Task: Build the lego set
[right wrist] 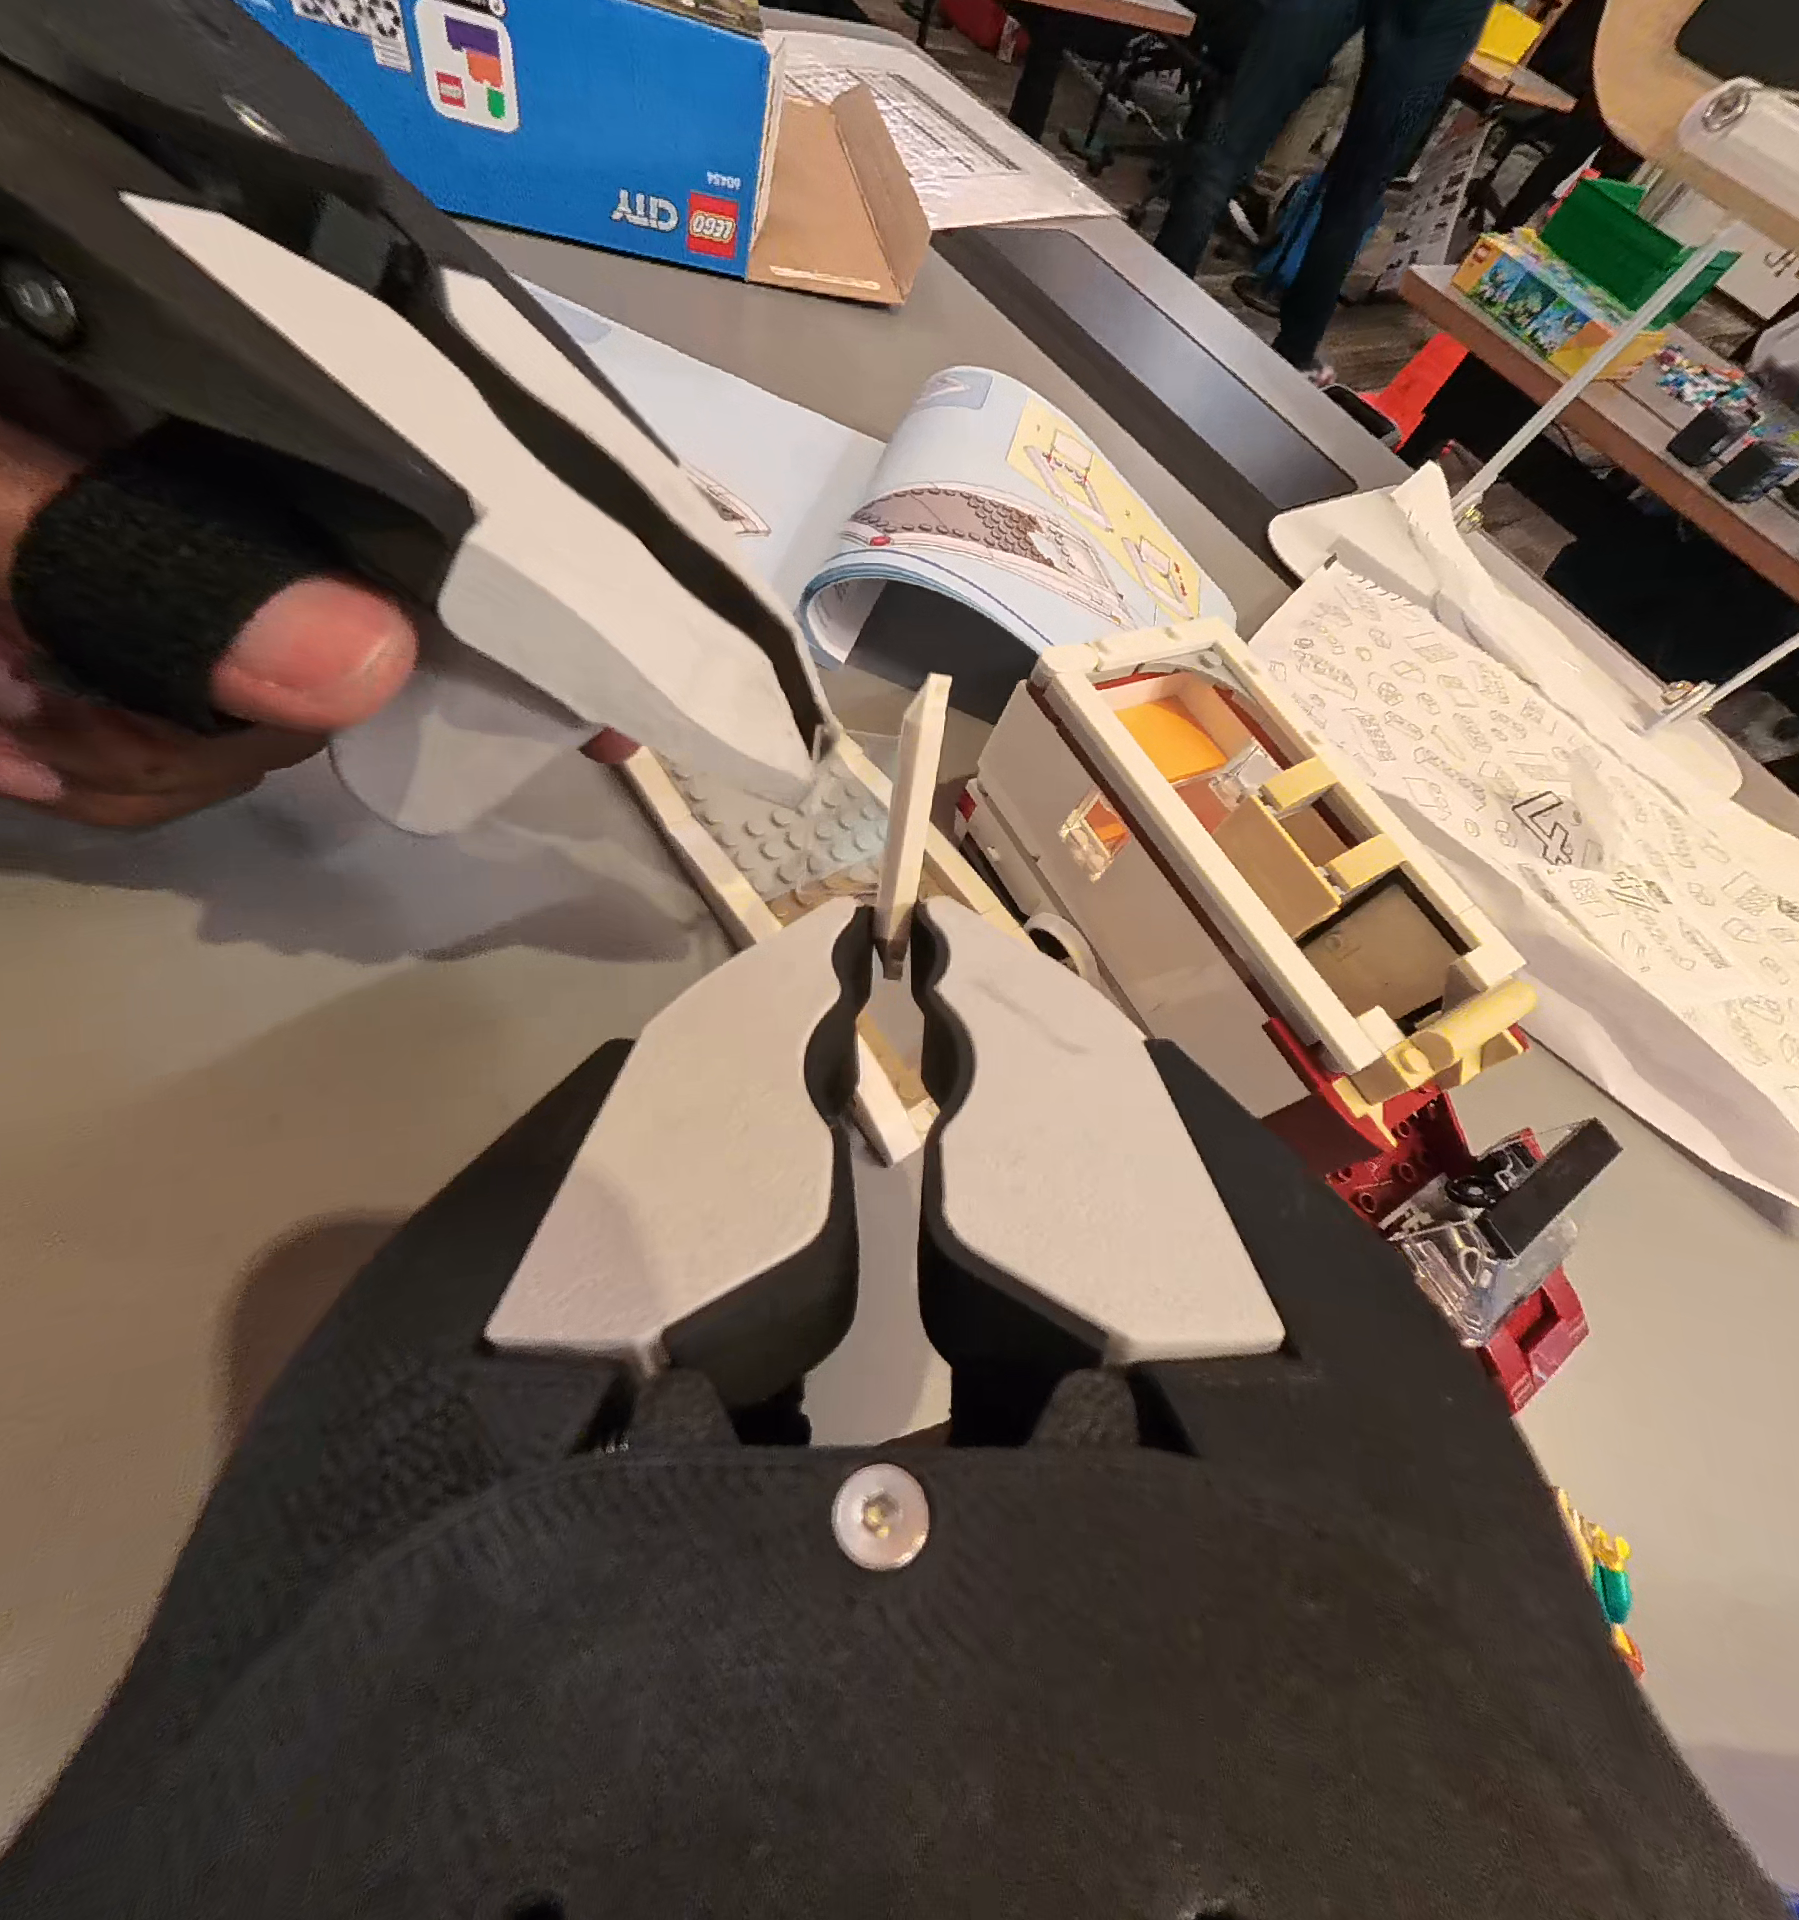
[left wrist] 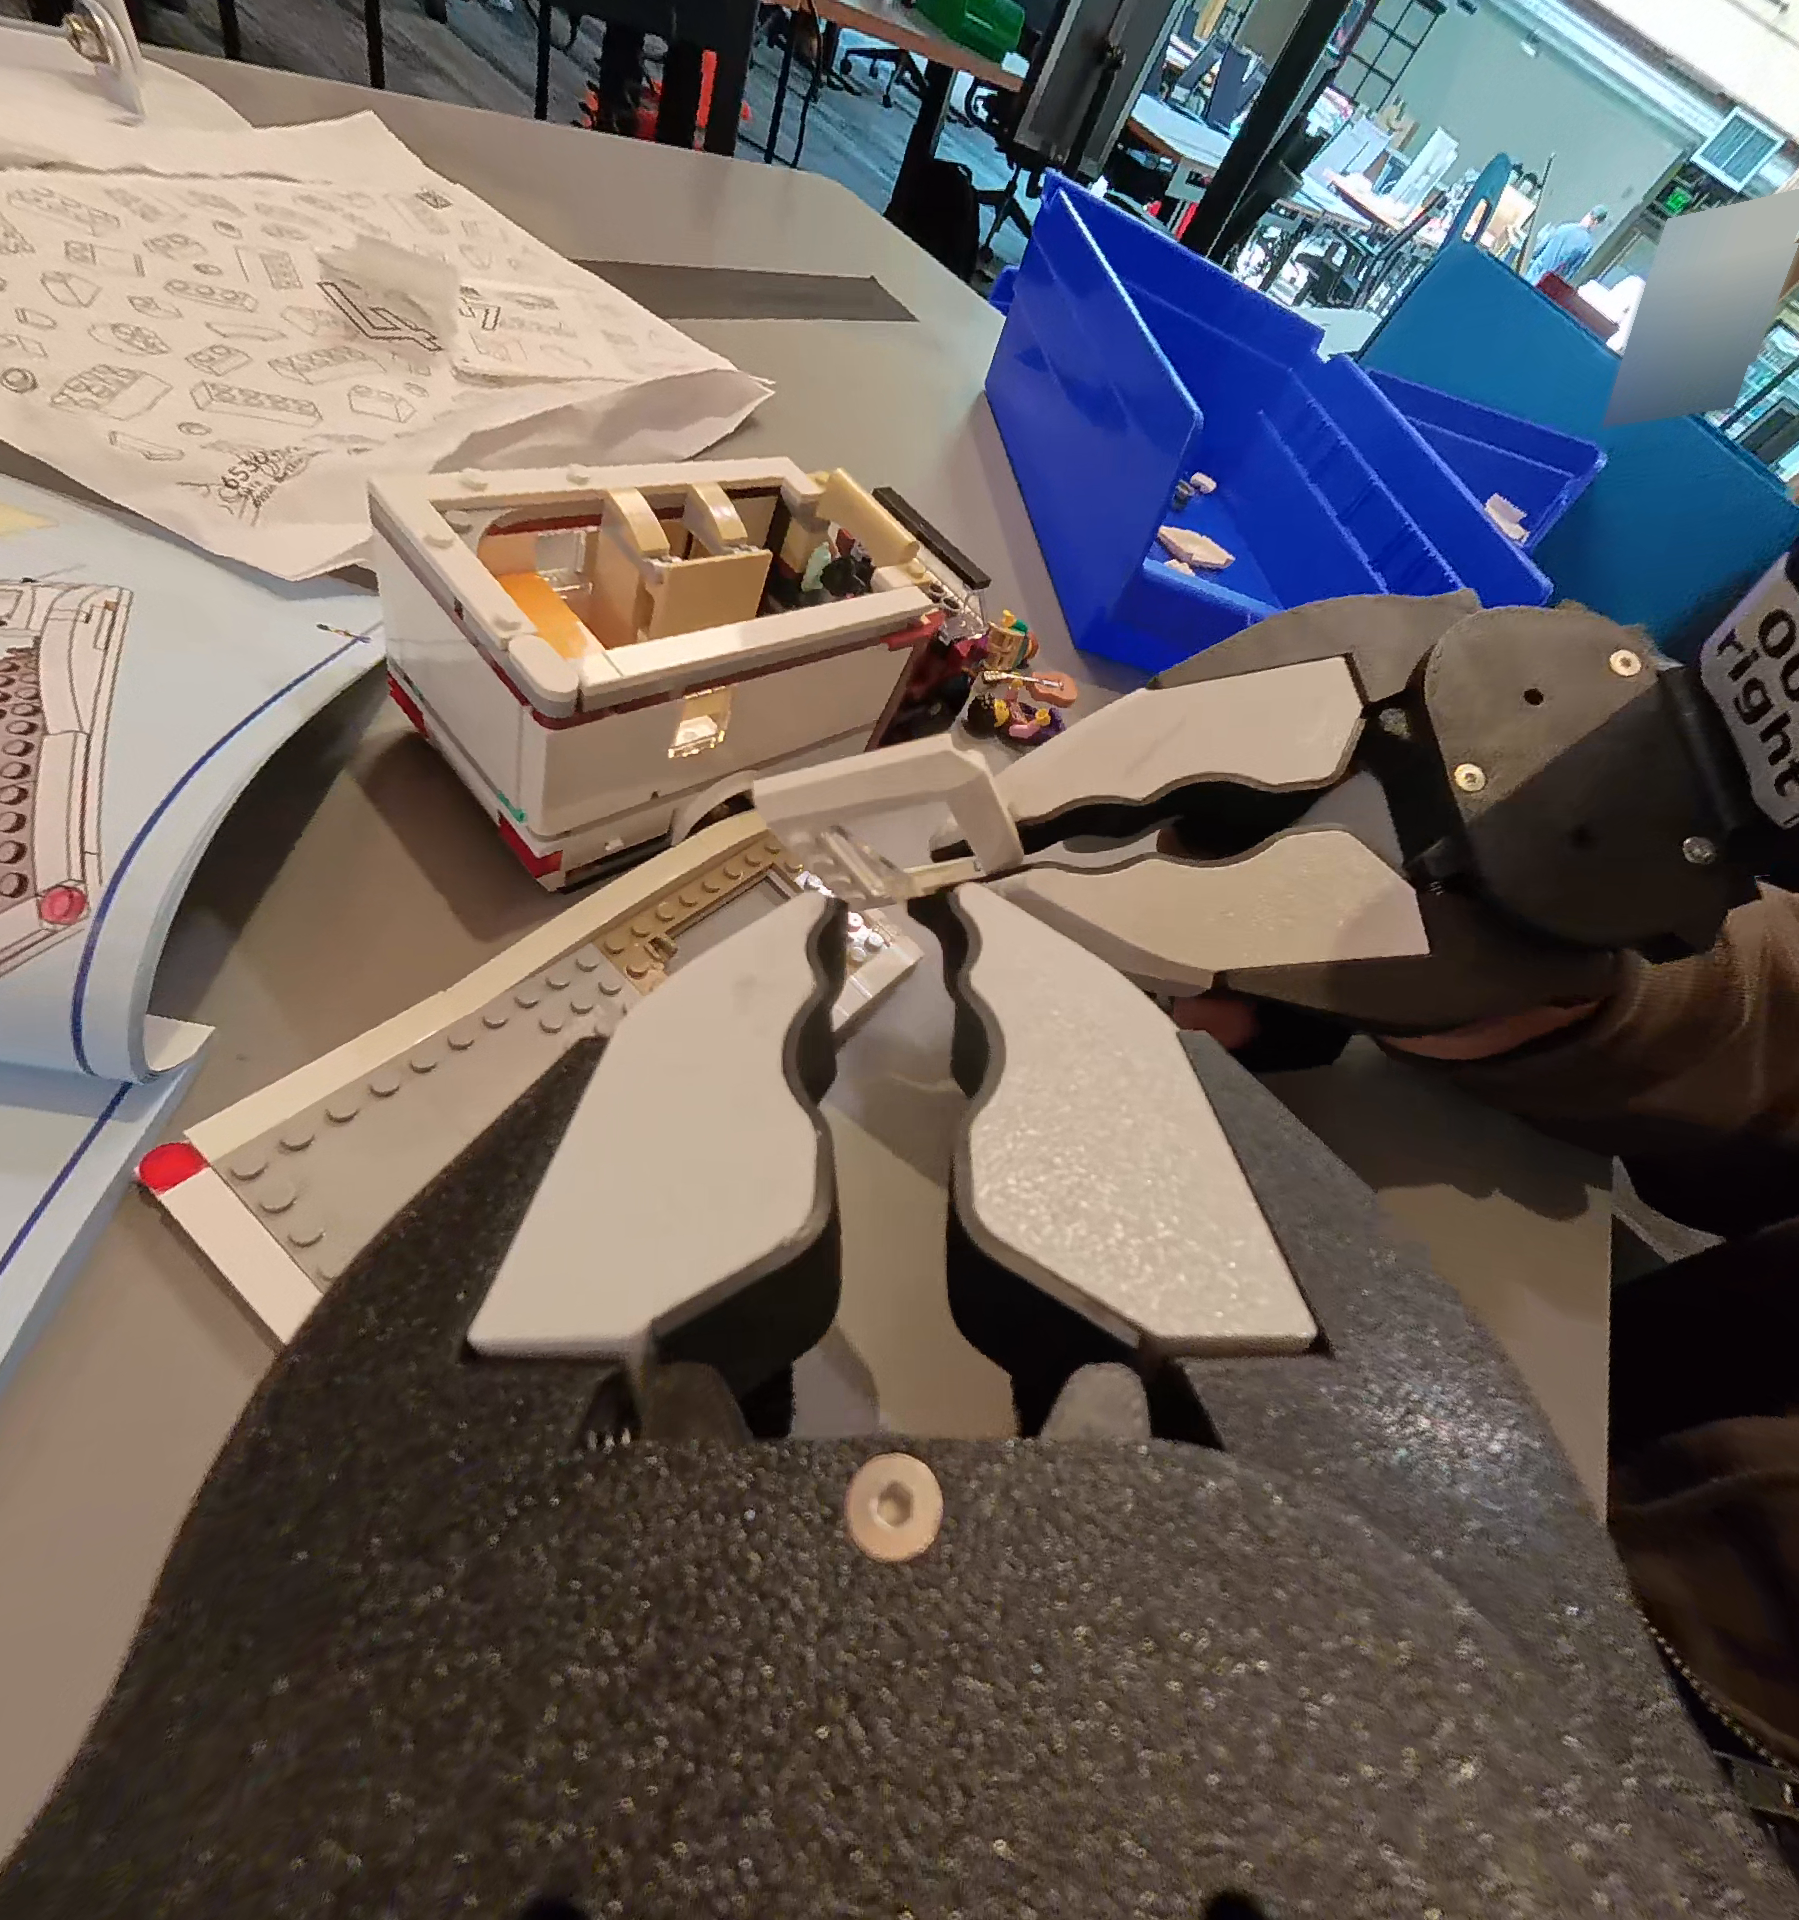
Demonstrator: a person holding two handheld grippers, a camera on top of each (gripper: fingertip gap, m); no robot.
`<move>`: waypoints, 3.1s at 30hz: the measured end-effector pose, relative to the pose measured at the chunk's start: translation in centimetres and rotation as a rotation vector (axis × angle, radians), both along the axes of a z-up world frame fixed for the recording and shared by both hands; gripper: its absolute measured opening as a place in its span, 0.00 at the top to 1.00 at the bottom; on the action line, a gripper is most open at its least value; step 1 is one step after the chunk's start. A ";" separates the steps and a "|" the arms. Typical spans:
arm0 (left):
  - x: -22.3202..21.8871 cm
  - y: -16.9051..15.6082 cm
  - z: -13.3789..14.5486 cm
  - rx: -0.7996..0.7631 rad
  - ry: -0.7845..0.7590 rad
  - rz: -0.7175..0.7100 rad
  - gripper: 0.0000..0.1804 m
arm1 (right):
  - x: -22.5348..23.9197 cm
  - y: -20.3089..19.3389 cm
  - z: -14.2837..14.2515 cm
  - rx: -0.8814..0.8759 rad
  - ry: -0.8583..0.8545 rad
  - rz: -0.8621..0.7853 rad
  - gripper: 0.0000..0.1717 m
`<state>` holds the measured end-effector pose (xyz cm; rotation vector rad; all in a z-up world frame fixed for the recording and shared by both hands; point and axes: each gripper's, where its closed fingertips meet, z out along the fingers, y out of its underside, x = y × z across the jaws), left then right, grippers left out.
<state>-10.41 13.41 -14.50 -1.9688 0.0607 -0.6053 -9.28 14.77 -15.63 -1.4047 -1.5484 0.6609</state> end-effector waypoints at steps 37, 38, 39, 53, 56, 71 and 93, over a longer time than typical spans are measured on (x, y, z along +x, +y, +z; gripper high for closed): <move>-0.3 -0.3 0.4 0.007 -0.123 -0.031 0.95 | 0.2 -0.6 0.6 0.063 0.037 0.029 0.96; -0.1 -0.4 0.5 0.010 -0.127 -0.046 0.93 | 0.2 -0.5 0.7 0.064 0.038 0.025 0.96; 0.1 -0.4 0.5 0.010 -0.124 -0.057 0.90 | 0.2 -0.5 0.7 0.064 0.038 0.024 0.96; 0.2 -0.3 0.1 0.030 -0.072 -0.051 0.96 | -0.1 -1.6 0.4 0.165 0.026 0.057 0.96; 0.2 -0.2 0.1 0.032 -0.073 -0.049 0.96 | -0.1 -1.6 0.3 0.188 0.019 0.056 0.96; -0.1 -0.2 0.1 0.052 -0.024 -0.038 0.98 | -0.2 -1.9 -0.2 0.211 0.003 0.075 0.93; 0.3 -0.4 0.4 0.033 -0.149 -0.062 0.99 | 0.0 -1.9 -0.6 0.428 -0.050 0.046 0.88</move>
